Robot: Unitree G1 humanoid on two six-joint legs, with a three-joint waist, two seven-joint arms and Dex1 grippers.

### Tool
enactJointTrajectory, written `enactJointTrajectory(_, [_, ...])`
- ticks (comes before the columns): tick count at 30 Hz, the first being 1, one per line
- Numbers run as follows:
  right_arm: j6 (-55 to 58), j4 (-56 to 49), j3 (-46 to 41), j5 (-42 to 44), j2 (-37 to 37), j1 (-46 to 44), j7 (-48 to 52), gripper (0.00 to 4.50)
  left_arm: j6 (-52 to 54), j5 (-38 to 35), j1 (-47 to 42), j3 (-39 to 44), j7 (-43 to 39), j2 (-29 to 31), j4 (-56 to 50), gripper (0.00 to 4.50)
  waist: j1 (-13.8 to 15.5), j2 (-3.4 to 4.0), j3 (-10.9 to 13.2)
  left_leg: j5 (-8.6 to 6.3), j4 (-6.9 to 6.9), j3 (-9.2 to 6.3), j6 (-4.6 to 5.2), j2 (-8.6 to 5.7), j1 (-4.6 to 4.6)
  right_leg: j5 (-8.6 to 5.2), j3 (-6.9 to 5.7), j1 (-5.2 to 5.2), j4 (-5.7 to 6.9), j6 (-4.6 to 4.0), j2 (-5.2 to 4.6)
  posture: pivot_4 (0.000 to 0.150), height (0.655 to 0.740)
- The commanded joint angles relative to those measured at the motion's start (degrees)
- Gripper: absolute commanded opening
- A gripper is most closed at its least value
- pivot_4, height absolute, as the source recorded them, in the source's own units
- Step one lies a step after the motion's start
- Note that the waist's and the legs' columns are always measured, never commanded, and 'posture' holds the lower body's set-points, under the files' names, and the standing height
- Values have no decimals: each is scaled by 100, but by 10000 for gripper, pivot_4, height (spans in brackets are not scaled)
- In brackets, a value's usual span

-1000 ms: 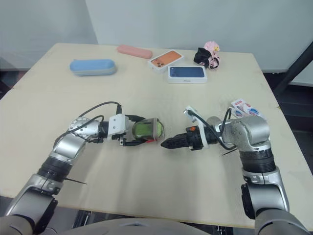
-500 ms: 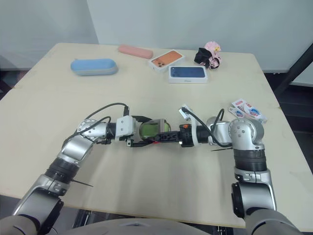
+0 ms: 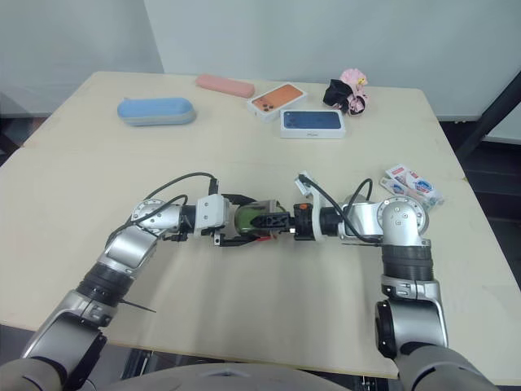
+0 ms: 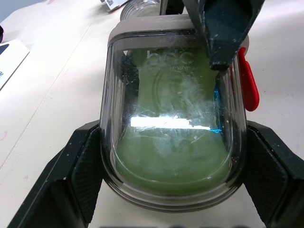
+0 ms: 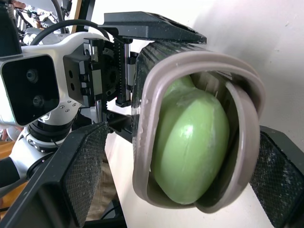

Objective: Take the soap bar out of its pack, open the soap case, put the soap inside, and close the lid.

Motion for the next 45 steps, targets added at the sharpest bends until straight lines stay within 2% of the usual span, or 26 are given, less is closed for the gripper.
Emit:
enactJointTrajectory(1, [37,-38,-102,332,-10,-57,-99,44938,-28,-20,-42,42,53,28,-228,34766,1,0,0,0,0,0,0,0,0,0,0,0,0,0,0,1500,7400])
enactJointTrajectory(15, [37,-84,73,522,-201,39,-145,44938,-41,-7,-61,19,103,16,-205,34766,1,0,0,-1,-1,-1,-1,0,-2,0,-2,0,-3,0,0,1500,7400])
enactJointTrajectory(26, [37,-7,-42,414,-30,49,-302,44938,6,-24,-81,-10,159,-14,-207,34766,-2,0,0,-1,-2,0,-2,0,-3,0,-2,0,-5,0,0,1500,7400])
enactJointTrajectory(29, [37,-13,-24,416,-49,103,-328,36317,11,-18,-82,-4,180,-3,-196,34766,1,0,0,-1,-2,-1,-2,0,-3,0,-2,0,-6,0,-1,1500,7400])
enactJointTrajectory(32, [36,-15,-59,284,-22,95,-353,25735,8,-17,-86,-1,185,2,-185,34766,-9,1,0,-1,-2,-1,-2,-1,-3,0,-2,0,-7,0,-1,1500,7400])
enactJointTrajectory(34, [36,17,-70,275,-16,75,-335,21020,5,-21,-93,-2,191,5,-175,34766,-9,1,0,-1,-3,-1,-3,0,-3,0,-2,0,-7,0,-1,1500,7400])
enactJointTrajectory(45, [37,-111,146,141,-190,85,-47,21024,102,-177,-184,114,290,-120,-111,34766,-6,1,0,-1,-4,-1,-3,-1,-4,0,-2,0,-9,0,-1,1500,7400])
